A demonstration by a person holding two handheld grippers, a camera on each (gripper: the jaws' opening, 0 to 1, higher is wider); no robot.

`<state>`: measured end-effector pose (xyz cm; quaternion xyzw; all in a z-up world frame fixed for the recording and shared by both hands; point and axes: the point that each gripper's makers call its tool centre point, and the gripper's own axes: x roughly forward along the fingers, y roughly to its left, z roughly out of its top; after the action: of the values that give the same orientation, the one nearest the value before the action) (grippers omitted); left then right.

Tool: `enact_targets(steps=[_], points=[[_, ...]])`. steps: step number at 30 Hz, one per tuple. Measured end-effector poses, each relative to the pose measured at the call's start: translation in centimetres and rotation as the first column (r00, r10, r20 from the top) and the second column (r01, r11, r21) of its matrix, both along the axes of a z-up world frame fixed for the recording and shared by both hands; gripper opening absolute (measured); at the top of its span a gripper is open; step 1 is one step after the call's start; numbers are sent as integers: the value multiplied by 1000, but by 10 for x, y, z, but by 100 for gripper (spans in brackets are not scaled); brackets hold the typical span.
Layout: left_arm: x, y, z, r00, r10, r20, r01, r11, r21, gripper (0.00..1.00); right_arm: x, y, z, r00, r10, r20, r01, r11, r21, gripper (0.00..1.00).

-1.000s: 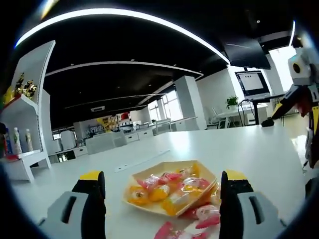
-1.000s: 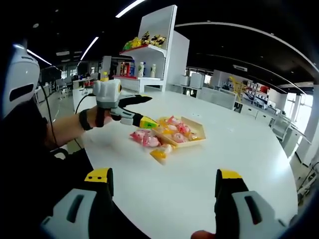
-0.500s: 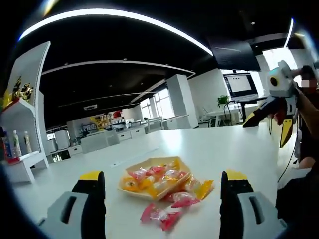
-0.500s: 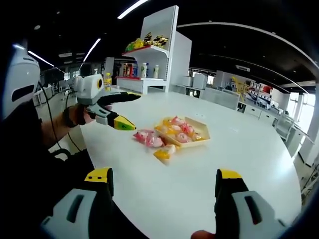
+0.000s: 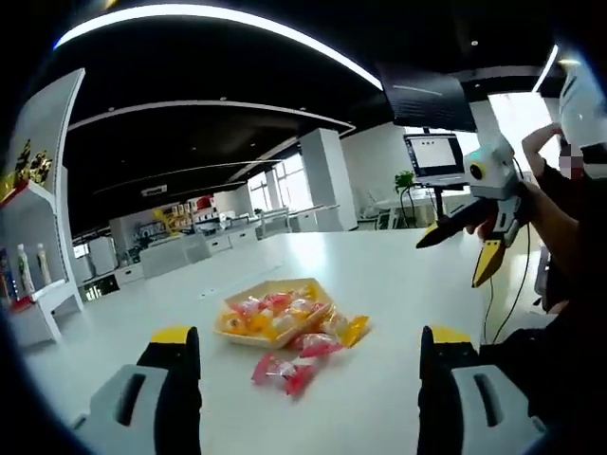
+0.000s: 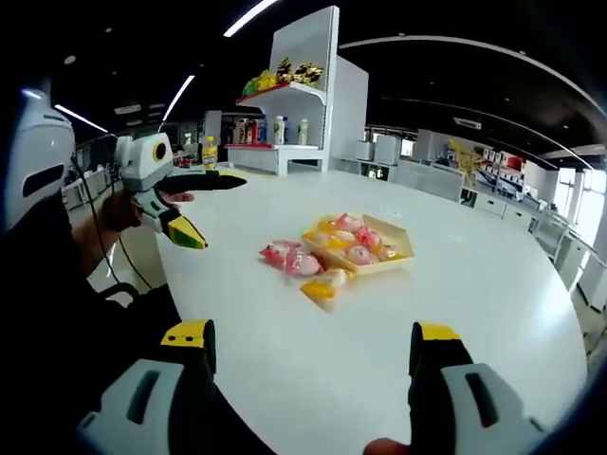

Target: Pick up the marshmallows scattered on the table and place them into the bowl on the table

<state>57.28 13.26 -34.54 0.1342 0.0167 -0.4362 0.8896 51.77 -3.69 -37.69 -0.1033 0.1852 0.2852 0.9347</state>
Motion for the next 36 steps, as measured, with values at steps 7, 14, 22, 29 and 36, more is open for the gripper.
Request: enact_targets(steps=[7,14,22,29,36], points=[[-4,6,2,999,7,34,-10,998,59,96,2,0,-2,1000,1,-6,-1,1000,3,81],[-16,7,11,999,-38,35,37,999,16,96,1,-2,-5,1000,-4,-12,4,1000,6,81],[-26,11,29,996,-54,75,57,998,-39,96,-1,1,0,1000,2,-5,-2,1000,3,81],[-28,18,41,989,-45,144,53,998,-47,95,-1,2,1,1000,5,-6,-5,1000,-12,81],[-25,23,41,985,-24,171,24,1000,0,95,6,4,3,1000,3,0,-3,1000,1,81]])
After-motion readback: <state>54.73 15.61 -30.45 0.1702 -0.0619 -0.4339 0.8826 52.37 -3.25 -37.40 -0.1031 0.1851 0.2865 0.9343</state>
